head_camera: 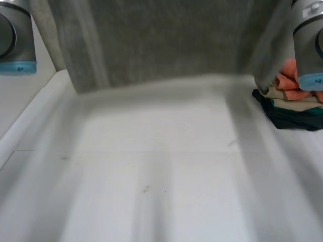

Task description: Fold the laundry.

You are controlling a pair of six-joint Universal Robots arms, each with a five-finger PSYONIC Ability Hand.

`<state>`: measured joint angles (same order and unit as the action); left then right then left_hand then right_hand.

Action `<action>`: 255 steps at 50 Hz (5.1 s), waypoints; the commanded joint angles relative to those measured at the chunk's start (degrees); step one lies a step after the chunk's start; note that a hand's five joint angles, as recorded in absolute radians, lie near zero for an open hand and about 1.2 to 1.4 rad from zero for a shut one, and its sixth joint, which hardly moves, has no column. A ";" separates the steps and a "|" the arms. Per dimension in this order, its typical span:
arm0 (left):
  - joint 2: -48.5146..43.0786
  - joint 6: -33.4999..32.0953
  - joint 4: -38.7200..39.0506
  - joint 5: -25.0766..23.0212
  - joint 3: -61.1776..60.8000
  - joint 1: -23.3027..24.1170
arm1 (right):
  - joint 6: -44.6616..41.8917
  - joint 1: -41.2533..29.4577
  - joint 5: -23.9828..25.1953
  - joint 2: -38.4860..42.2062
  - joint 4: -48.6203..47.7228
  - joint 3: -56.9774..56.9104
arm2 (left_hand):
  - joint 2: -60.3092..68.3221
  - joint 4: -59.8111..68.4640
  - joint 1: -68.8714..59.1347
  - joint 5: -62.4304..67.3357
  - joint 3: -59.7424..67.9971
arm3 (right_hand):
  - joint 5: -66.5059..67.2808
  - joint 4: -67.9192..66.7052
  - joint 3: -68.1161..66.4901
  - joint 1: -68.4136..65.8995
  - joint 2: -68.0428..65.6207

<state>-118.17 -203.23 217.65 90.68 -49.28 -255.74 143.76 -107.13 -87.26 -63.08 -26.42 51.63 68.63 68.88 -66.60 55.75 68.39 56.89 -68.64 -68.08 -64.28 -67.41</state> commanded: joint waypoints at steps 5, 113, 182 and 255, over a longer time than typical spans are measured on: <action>7.16 0.03 -2.14 -2.35 -26.19 0.51 | 0.56 -1.77 1.30 -3.45 8.92 18.67 | 11.37 11.12 -13.40 14.25 11.61 | 13.11 -11.36 -11.92 -15.72 -12.59; 28.89 -9.37 -40.20 -11.49 -48.99 -5.03 | -12.10 14.40 10.10 -17.00 51.22 29.15 | 11.37 11.12 -13.40 14.25 11.61 | 13.11 -11.36 -11.92 -15.72 -12.59; 12.88 -8.94 -22.53 -7.36 -46.00 4.72 | -3.22 20.99 8.95 -0.46 16.84 50.24 | -58.58 -58.84 56.55 -55.71 -58.35 | 13.11 -11.36 -11.92 -15.72 -12.59; 24.04 -4.54 -21.57 -7.36 -53.12 6.75 | -4.71 -3.96 -0.80 -3.19 12.28 47.70 | -58.63 -58.88 56.60 -55.75 -58.39 | 13.11 -11.36 -11.92 -15.72 -12.59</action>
<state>-94.67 -207.81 196.17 83.24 -102.34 -249.28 147.06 -110.75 -81.85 -67.09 -8.82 103.74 11.59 11.50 -10.88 2.86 12.00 52.90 -62.89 -62.80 -58.08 -63.59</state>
